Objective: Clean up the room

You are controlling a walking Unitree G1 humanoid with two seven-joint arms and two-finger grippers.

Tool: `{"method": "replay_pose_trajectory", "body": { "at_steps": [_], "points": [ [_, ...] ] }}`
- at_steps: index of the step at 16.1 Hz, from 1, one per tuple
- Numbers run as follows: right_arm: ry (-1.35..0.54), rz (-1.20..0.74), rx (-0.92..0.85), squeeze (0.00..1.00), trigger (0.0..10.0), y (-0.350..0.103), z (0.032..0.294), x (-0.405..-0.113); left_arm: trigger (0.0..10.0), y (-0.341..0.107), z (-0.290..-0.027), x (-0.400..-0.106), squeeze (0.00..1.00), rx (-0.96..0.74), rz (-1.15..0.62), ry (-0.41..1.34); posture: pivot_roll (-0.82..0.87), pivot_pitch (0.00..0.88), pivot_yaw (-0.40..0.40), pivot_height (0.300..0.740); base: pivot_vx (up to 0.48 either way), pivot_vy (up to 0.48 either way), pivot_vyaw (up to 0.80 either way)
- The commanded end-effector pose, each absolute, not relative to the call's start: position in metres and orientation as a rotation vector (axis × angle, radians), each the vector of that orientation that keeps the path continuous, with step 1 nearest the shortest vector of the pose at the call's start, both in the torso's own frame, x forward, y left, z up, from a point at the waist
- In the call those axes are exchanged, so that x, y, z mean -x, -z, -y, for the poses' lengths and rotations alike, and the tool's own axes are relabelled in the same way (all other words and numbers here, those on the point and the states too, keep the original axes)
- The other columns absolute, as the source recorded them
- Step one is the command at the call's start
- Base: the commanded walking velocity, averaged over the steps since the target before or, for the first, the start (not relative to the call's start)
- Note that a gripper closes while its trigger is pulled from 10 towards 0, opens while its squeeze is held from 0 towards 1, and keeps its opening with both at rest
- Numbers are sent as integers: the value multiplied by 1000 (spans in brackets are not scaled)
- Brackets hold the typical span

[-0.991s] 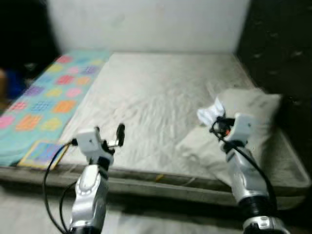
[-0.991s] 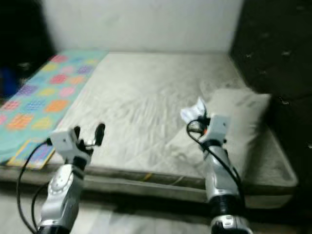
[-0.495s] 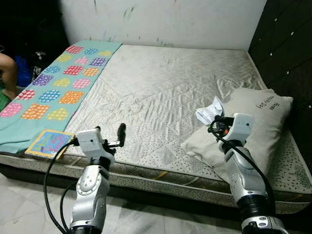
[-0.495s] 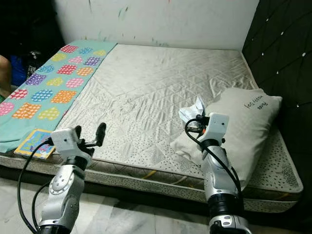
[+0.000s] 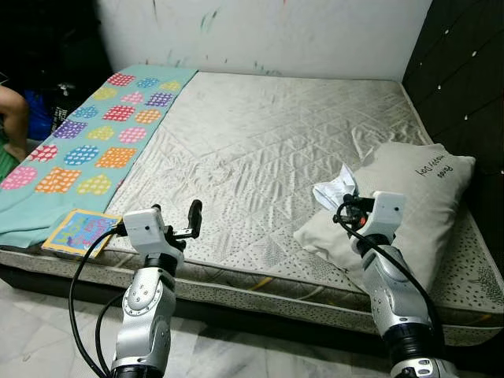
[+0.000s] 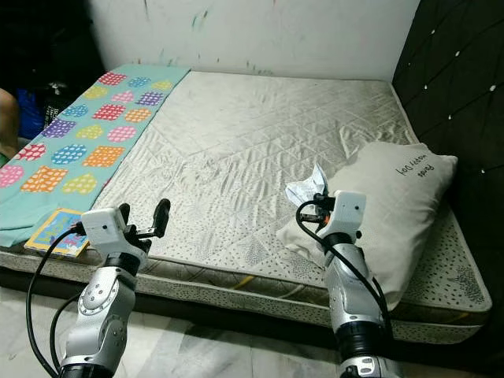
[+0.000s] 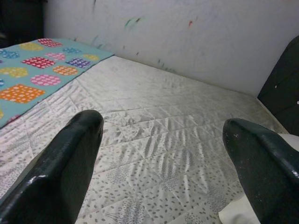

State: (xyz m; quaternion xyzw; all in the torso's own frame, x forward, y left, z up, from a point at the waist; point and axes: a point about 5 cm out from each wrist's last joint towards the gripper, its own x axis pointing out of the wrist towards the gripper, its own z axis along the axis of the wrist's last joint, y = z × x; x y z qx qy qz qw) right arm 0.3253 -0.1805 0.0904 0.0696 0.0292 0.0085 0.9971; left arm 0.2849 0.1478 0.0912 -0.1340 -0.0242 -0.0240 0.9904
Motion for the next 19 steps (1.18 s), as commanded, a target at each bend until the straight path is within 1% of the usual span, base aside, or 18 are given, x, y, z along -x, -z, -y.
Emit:
{"method": "replay_pose_trajectory", "body": {
  "at_steps": [1,9,13,18,19],
  "points": [
    [-37,-46,-131,0,10000,-93,177,-324,10000,-89,-149,-283,0,263,46,50,40,0,31,740,0,0,0],
    [-40,-64,-115,0,10000,-89,179,-320,10000,-81,-152,-279,0,238,17,37,35,0,31,740,0,0,0],
    [-58,-141,-78,0,10000,-67,182,-305,10000,-57,-163,-264,0,196,-66,14,42,3,28,740,0,0,0],
    [-66,-141,-78,0,10000,-67,179,-306,10000,-58,-161,-265,0,207,-58,16,40,0,28,740,0,0,0],
    [-68,-138,-77,0,10000,-68,179,-307,10000,-61,-158,-267,0,216,-42,46,39,0,28,740,0,0,0]
  ]
}}
